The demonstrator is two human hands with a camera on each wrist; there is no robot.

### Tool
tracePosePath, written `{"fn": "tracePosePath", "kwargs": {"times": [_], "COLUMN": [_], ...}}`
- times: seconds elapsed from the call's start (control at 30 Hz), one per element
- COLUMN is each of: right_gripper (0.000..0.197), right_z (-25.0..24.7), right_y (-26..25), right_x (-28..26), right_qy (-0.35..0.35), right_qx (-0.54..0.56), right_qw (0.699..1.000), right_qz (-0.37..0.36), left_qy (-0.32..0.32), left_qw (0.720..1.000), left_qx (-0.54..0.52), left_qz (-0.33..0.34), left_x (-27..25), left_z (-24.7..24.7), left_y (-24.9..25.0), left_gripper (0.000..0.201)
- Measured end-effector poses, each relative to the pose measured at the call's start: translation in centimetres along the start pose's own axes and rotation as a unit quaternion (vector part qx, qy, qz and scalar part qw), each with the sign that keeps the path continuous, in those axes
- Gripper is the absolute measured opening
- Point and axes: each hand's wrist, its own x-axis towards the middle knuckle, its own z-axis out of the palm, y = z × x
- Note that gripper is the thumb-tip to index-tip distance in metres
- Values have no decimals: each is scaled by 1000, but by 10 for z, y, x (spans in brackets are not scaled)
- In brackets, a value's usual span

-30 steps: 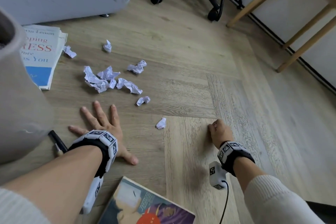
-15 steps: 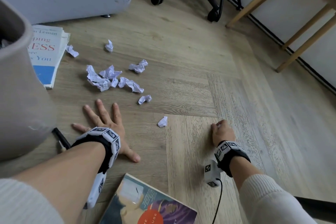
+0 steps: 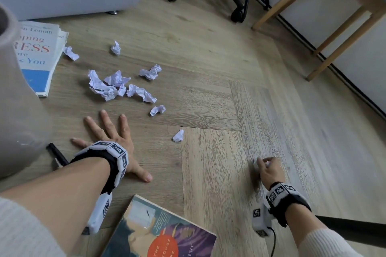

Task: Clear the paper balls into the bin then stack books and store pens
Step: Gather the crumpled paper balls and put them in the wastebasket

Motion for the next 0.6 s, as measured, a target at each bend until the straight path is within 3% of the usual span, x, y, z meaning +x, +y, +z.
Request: {"fn": "tracePosePath", "kwargs": {"times": [0.2,0.33,0.5,0.6], "right_gripper": [22,19,3,11], "right_z": [19,15,38,64], "right_y": [-7,-25,-96,-146], "right_x": [-2,0,-34,-62], "right_qy": [40,9,-61,-105], "right_qx": [-46,-59,54,48], "right_qw": [998,998,979,955], "right_qz": [2,-4,-186,-274], "left_qy": [7,8,20,27], "left_qw": [1000,1000,1000,1000], "left_qx": [3,1,0,-2], "left_qz": [0,0,0,0], "left_x": [-1,2,4,5], "left_z": [1,3,4,6], "left_y": [0,-1,1,0], "left_gripper": [185,186,184,184]}}
